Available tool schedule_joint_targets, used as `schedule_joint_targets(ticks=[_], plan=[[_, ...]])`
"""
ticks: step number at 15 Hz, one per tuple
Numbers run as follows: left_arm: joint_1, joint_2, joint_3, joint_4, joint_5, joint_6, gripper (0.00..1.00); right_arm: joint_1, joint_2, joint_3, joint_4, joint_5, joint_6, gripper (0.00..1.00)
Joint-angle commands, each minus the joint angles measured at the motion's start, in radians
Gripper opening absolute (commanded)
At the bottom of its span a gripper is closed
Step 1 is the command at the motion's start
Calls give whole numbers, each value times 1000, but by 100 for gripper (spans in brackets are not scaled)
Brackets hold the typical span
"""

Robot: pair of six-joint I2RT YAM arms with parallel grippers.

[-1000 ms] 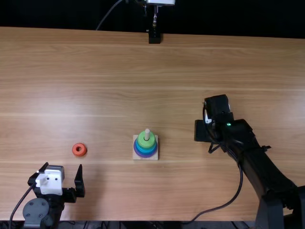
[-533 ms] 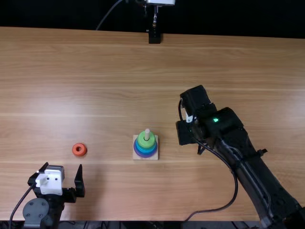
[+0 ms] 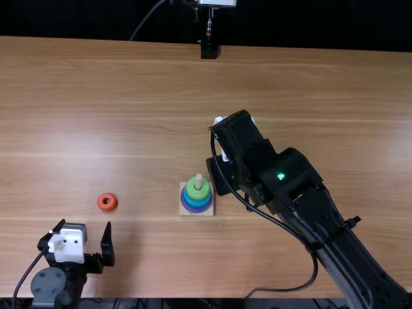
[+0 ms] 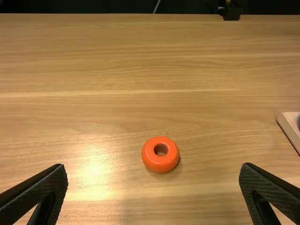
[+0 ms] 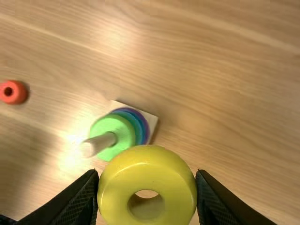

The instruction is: Build the Hanoi tower: stack the rings onto the peg from bottom to top in this color order: purple, dark blue, light blue, dark green, light green, yellow, orange.

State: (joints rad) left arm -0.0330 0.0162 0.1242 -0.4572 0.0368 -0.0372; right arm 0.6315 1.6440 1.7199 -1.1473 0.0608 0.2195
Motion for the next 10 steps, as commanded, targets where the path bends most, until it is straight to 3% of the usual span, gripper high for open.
schedule_joint_targets(ticks=[1,10], plan=[[-5,-16,-124,-32,6,10,100,28,34,50,-6,9,9,0],[-5,-16,-124,-32,6,10,100,102,109,73,1,7,14,0]])
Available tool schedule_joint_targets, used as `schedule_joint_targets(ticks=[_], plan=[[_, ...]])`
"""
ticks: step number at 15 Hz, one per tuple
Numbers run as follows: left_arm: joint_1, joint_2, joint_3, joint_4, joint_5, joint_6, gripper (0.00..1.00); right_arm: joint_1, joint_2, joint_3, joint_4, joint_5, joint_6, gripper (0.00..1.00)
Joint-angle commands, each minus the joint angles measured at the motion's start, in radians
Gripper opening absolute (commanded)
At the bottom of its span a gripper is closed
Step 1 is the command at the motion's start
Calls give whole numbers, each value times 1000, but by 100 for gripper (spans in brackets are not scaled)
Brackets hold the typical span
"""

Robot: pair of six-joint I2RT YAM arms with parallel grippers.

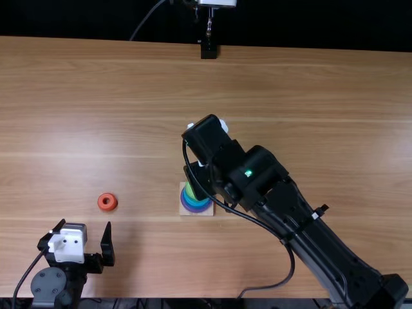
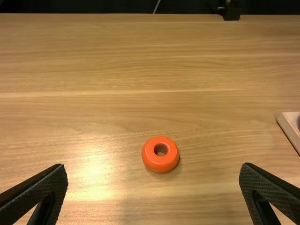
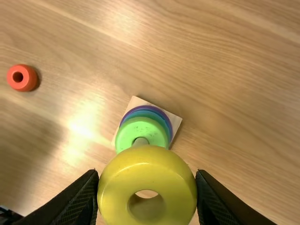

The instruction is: Build the Hanoi tower: stack the rings onto the peg from bottom to top in this color order: purple, dark blue, light blue, dark green, light green, yellow, orange.

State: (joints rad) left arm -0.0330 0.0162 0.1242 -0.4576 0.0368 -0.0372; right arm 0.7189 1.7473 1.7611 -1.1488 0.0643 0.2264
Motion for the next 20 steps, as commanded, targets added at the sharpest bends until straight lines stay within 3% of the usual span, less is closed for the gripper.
schedule_joint_targets(ticks=[1,10,11,12,13,16,20], plan=[[-5,-16,-124,-32,6,10,100,16,15,32,3,4,7,0],[-5,-16,-124,-32,6,10,100,19,89,34,6,6,7,0],[-5,-16,-124,-32,6,10,100,19,93,40,8,6,7,7],[-5,-16,-124,-32,6,10,100,17,109,47,8,4,9,41],[-5,-16,-124,-32,6,10,100,17,121,52,6,4,9,100],[-5,-16,-124,-32,6,10,100,17,123,54,16,15,9,100],[-5,-16,-124,-32,6,10,100,11,116,110,47,15,11,100]])
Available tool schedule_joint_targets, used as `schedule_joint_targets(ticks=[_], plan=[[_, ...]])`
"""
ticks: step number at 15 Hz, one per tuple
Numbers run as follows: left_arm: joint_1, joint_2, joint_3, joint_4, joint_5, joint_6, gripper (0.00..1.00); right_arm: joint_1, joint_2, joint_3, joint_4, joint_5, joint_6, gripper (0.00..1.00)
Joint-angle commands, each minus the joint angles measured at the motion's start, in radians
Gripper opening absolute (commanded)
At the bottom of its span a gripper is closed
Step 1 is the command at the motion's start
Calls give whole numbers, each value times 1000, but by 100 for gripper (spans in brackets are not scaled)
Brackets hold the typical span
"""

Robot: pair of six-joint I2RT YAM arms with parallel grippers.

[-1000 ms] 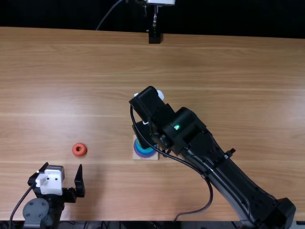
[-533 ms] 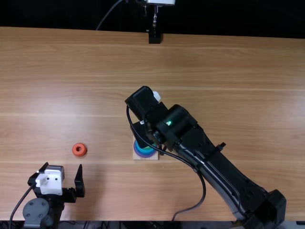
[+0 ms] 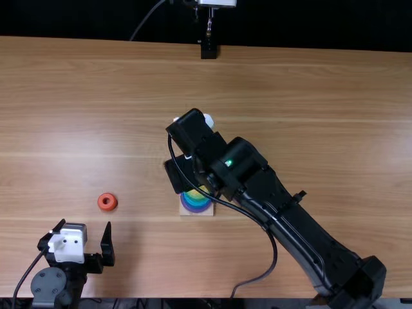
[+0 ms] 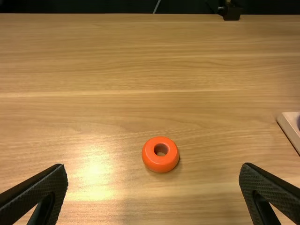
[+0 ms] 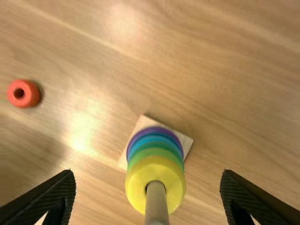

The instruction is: Build the Hanoi tower: stack the rings onto the peg from bottom to top in this color order: purple, dark blue, light blue, dark green, light green, yellow, orange.

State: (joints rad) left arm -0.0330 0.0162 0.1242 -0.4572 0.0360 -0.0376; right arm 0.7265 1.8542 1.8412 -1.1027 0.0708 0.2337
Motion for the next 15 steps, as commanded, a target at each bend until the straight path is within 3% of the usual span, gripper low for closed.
schedule_joint_targets(ticks=[1,3,5,7,10,13,14,15], plan=[[-5,-16,-124,-32,6,10,100,-1,7,38,1,8,4,100],[-5,-16,-124,-32,6,10,100,-13,-58,18,1,10,-2,100],[-5,-16,-124,-32,6,10,100,-88,-165,-91,21,30,-16,100],[-5,-16,-124,-32,6,10,100,-156,-279,-232,183,47,-18,100],[-5,-16,-124,-32,6,10,100,-262,-504,-467,457,47,-20,100],[-5,-16,-124,-32,6,10,100,-453,-768,-735,630,43,-20,100],[-5,-16,-124,-32,6,10,100,-526,-852,-829,721,42,-33,100],[-5,-16,-124,-32,6,10,100,-582,-934,-909,796,36,-66,100]])
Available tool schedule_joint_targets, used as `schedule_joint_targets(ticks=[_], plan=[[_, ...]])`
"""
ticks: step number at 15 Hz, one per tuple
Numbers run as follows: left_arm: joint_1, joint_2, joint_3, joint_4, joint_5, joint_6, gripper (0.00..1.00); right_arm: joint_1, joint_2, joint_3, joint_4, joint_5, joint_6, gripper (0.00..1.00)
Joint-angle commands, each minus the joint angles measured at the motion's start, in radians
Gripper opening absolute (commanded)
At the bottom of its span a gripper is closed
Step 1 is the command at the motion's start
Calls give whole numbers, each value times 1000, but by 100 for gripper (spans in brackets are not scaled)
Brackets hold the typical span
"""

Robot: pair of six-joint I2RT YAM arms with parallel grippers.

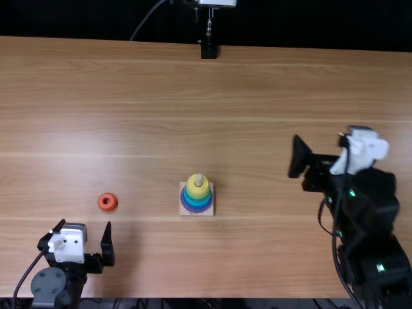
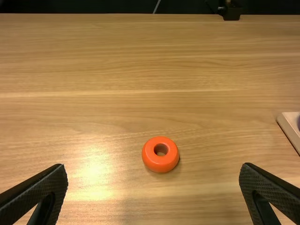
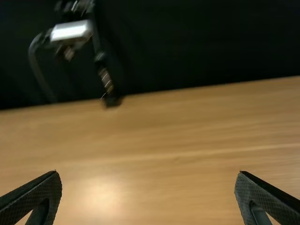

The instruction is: Build the Hanoi tower: stack the rings onto the peg from bottom to top in this color order: purple, dark blue, light blue, dark green, light green, yellow, orange.

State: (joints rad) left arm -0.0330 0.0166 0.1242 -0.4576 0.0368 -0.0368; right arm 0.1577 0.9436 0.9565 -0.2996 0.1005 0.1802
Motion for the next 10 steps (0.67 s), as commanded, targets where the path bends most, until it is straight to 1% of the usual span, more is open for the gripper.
schedule_joint_targets(ticks=[1,2,3,5,6,8,10], plan=[[-5,-17,-124,-32,6,9,100,-50,-109,-99,46,-10,-64,100],[-5,-17,-124,-32,6,9,100,-81,-197,-173,80,-31,-114,100],[-5,-17,-124,-32,6,9,100,-103,-278,-239,92,-40,-151,100],[-5,-17,-124,-32,6,9,100,-133,-454,-417,103,-42,-158,100],[-5,-17,-124,-32,6,9,100,-167,-568,-504,122,-51,-160,100],[-5,-17,-124,-32,6,9,100,-188,-717,-642,129,-84,-162,100],[-5,-17,-124,-32,6,9,100,-195,-836,-759,129,-86,-164,100]])
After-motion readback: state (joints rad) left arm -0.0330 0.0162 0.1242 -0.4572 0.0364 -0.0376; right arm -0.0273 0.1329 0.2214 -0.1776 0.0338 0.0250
